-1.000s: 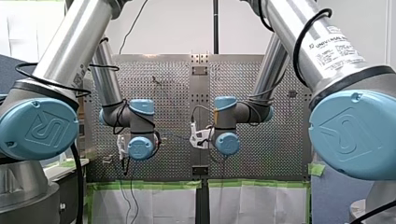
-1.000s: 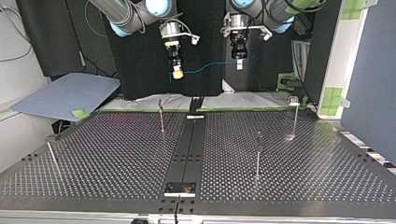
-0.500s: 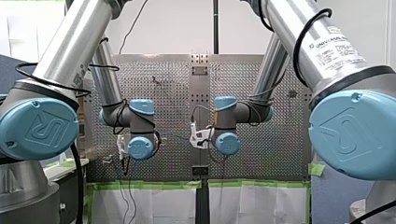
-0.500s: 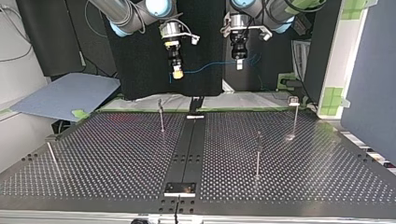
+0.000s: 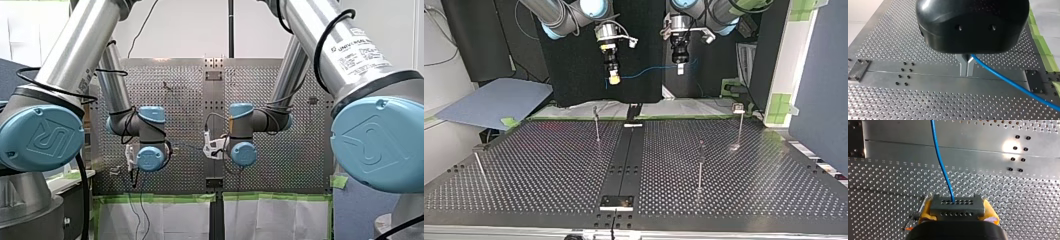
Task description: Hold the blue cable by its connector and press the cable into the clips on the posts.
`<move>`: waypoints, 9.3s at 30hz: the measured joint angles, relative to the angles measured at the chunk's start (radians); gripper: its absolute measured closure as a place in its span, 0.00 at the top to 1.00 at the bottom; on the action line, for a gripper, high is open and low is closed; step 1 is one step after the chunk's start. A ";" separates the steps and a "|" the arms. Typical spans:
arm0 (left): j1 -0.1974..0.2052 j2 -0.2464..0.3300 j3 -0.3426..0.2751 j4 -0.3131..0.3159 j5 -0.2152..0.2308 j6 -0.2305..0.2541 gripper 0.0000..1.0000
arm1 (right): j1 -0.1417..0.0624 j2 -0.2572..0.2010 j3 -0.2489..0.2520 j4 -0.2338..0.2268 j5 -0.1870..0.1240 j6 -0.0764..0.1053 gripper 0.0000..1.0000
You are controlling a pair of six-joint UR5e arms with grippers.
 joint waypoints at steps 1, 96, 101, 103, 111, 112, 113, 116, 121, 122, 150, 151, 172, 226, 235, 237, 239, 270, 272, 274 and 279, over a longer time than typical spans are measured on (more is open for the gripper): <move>0.000 0.000 0.000 0.000 0.000 0.000 0.01 | 0.000 0.000 0.000 0.000 0.000 0.000 0.00; 0.093 -0.186 0.000 0.037 -0.187 0.063 0.01 | 0.018 0.098 -0.058 0.084 0.038 -0.014 0.00; 0.089 -0.200 0.002 0.037 -0.224 0.066 0.01 | 0.017 0.099 -0.064 0.085 0.038 -0.013 0.00; 0.083 -0.190 0.005 0.032 -0.219 0.069 0.01 | 0.018 0.092 -0.074 0.089 0.038 -0.008 0.00; 0.048 -0.126 0.007 -0.026 -0.159 0.061 0.01 | 0.032 0.036 -0.095 0.099 0.008 0.045 0.00; 0.047 -0.118 0.007 -0.033 -0.151 0.060 0.01 | 0.033 0.028 -0.096 0.099 0.001 0.052 0.00; 0.046 -0.110 0.007 -0.040 -0.143 0.059 0.01 | 0.033 0.018 -0.096 0.099 -0.008 0.061 0.00; 0.044 -0.081 0.008 -0.069 -0.114 0.051 0.01 | 0.034 -0.008 -0.096 0.100 -0.034 0.077 0.00; 0.043 -0.025 0.017 -0.127 -0.074 0.032 0.01 | 0.034 -0.051 -0.097 0.105 -0.077 0.094 0.00; 0.043 -0.015 0.020 -0.136 -0.070 0.029 0.01 | 0.034 -0.062 -0.097 0.106 -0.085 0.097 0.00; 0.054 0.245 0.127 -0.396 -0.050 -0.013 0.01 | 0.002 -0.095 -0.168 0.222 -0.107 0.136 0.00; 0.054 0.254 0.127 -0.405 -0.049 -0.012 0.01 | 0.001 -0.095 -0.174 0.230 -0.107 0.136 0.00; 0.074 0.450 0.127 -0.600 0.073 -0.007 0.01 | -0.003 -0.094 -0.332 0.356 -0.112 0.157 0.00; 0.219 0.419 0.420 -0.834 0.162 -0.010 0.01 | -0.004 -0.090 -0.594 0.576 -0.144 0.208 0.00; 0.242 0.417 0.442 -0.836 0.171 -0.014 0.01 | -0.013 -0.082 -0.631 0.599 -0.164 0.220 0.00; 0.250 0.416 0.446 -0.836 0.173 -0.016 0.01 | -0.009 -0.071 -0.644 0.610 -0.169 0.220 0.00; 0.256 0.416 0.451 -0.837 0.175 -0.020 0.01 | -0.004 -0.054 -0.662 0.626 -0.172 0.218 0.00; 0.376 0.378 0.525 -0.869 0.265 -0.064 0.01 | -0.001 0.043 -0.812 0.663 -0.188 0.221 0.00; 0.378 0.372 0.532 -0.870 0.275 -0.069 0.01 | -0.003 0.046 -0.815 0.663 -0.190 0.221 0.00; 0.378 0.361 0.545 -0.873 0.285 -0.073 0.01 | -0.004 0.047 -0.816 0.662 -0.191 0.221 0.00; 0.381 0.338 0.564 -0.872 0.292 -0.086 0.01 | -0.008 0.048 -0.821 0.662 -0.193 0.221 0.00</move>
